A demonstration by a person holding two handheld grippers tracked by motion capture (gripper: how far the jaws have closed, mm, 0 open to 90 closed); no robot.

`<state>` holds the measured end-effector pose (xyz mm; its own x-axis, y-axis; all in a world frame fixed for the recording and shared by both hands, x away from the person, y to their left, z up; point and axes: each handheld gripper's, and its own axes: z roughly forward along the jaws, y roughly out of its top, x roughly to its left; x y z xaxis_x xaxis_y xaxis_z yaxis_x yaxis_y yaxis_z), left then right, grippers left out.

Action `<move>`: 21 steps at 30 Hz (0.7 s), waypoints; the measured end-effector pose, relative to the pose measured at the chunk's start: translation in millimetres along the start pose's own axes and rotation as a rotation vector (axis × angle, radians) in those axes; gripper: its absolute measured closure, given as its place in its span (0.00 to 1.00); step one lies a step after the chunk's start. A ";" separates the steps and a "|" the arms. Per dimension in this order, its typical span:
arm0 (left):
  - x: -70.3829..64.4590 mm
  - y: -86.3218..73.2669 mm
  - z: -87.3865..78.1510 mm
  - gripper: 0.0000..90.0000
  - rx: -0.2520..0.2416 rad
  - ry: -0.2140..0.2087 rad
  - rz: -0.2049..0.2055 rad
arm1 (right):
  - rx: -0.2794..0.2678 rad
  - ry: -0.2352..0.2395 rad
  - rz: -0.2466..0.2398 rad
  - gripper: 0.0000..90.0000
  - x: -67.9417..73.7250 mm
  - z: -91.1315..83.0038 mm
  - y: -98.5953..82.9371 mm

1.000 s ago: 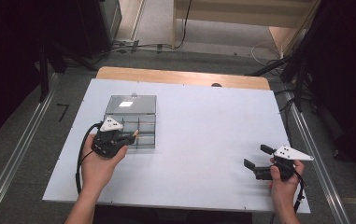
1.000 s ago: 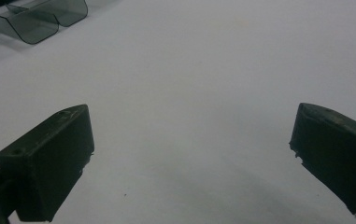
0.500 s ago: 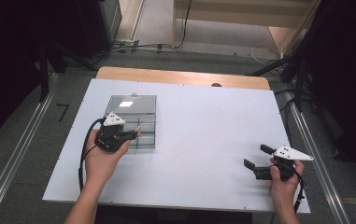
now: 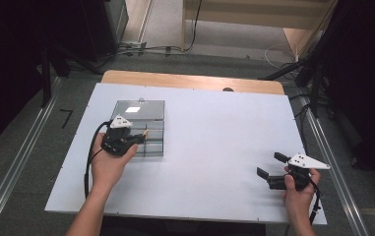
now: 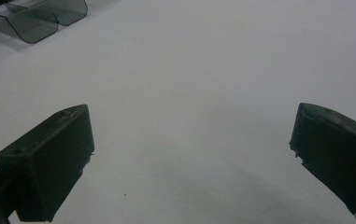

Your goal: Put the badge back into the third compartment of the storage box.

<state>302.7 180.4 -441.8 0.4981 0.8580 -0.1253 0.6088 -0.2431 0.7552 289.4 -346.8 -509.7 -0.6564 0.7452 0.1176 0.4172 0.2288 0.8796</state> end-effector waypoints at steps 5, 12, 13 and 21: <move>3.9 3.6 4.3 0.99 -0.003 -0.004 -0.008 | 0.003 -0.001 0.002 0.00 0.1 0.0 0.0; 6.3 10.7 12.0 0.99 0.002 -0.006 -0.008 | 0.003 -0.002 0.001 0.00 -0.1 0.0 0.0; 6.7 11.3 13.3 0.99 0.002 -0.008 -0.009 | 0.003 -0.002 0.001 0.00 -0.1 0.0 0.0; 13.0 14.8 21.6 0.99 0.006 -0.016 -0.031 | -0.001 -0.007 0.004 0.00 -0.3 -0.3 -0.1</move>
<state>331.5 178.2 -446.1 0.4887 0.8578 -0.1592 0.6278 -0.2191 0.7469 289.4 -347.3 -509.7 -0.6501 0.7506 0.1181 0.4193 0.2248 0.8796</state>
